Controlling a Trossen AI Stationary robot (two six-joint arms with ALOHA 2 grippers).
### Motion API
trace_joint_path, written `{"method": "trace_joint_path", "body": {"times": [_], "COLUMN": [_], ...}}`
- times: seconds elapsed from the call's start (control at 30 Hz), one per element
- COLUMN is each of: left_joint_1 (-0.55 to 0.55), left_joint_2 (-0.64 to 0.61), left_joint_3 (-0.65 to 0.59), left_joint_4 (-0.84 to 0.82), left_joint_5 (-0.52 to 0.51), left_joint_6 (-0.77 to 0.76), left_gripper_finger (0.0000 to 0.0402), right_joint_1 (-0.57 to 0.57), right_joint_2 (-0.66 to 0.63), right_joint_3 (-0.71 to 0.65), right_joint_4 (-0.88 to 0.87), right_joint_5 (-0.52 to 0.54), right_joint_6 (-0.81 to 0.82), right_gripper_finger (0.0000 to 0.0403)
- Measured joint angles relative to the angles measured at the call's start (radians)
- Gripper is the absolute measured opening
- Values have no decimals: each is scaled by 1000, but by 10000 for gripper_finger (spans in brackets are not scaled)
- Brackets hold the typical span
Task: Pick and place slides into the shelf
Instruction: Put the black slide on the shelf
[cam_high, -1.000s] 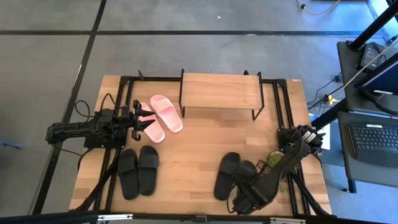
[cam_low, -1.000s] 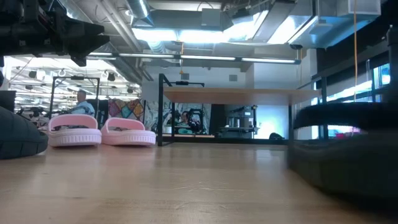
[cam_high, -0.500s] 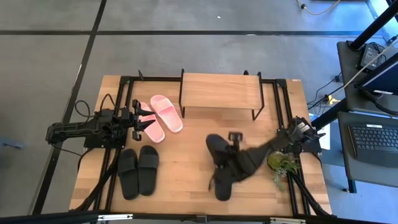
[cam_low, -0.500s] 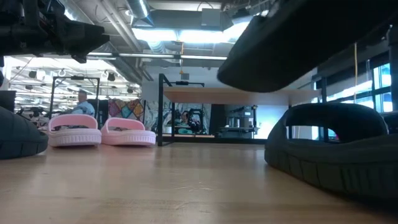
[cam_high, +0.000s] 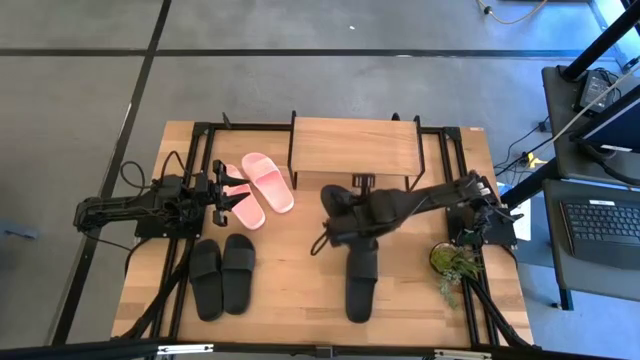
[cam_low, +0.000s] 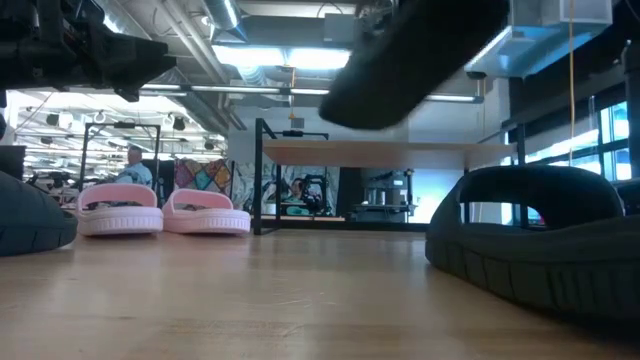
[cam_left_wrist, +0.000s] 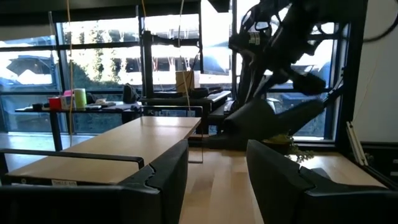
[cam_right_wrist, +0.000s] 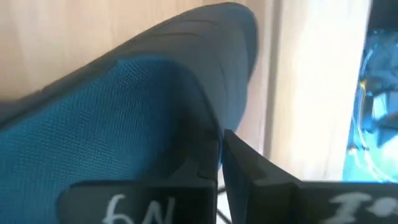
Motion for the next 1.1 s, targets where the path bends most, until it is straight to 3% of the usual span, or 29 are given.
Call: {"method": "trace_joint_path", "body": {"times": [0.3,0.8,1.1], "left_joint_1": [0,0,0], "left_joint_2": [0,0,0], "left_joint_3": [0,0,0], "left_joint_4": [-5,-53,-53], "left_joint_5": [0,0,0], "left_joint_6": [-2,-2,-2], "left_gripper_finger": [156,156,156], "right_joint_1": [-84,-390,-537], "right_joint_2": [-4,-42,-104], "right_joint_3": [286,267,231], "right_joint_4": [1,-1,3], "right_joint_5": [129,168,47], "right_joint_6": [-209,-368,-395], "right_gripper_finger": [8,8,8]}}
